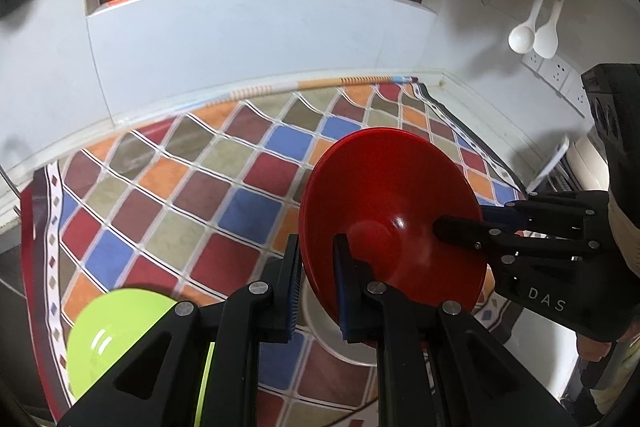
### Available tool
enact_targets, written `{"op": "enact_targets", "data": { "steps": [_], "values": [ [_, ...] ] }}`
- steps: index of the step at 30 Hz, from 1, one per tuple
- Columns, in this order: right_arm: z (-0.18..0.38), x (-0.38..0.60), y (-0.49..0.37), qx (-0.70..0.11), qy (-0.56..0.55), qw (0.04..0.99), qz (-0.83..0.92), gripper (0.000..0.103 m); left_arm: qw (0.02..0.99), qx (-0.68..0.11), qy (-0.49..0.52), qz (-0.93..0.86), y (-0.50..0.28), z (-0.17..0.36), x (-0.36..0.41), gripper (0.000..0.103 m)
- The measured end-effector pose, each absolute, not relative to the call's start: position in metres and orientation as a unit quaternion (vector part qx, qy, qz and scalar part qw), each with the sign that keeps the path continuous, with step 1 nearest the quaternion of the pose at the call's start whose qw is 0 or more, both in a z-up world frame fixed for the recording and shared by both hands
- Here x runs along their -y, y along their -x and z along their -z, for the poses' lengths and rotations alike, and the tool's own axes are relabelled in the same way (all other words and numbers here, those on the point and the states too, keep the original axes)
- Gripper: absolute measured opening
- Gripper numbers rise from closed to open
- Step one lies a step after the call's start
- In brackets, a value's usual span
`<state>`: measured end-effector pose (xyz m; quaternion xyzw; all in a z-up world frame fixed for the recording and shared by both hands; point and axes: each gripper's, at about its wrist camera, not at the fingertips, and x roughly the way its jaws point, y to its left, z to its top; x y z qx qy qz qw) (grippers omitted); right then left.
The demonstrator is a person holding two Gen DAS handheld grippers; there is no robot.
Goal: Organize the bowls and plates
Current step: 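Carry the red bowl with both grippers and lower it into the white bowl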
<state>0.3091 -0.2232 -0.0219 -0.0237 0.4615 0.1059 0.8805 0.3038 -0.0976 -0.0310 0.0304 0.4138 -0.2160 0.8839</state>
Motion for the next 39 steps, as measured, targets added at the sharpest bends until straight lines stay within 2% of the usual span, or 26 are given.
{"op": "enact_targets", "data": {
  "steps": [19,39],
  "values": [
    [0.07,0.25,-0.289,-0.505,0.004,0.856,-0.109,0.016,0.86,-0.469,-0.031,0.2,-0.295,0.081,0.118,0.016],
    [0.1,0.253,-0.295,-0.521,0.01,0.846,-0.117,0.016,0.85,-0.492,-0.045,0.183,-0.301,0.105,0.123,0.016]
  ]
}}
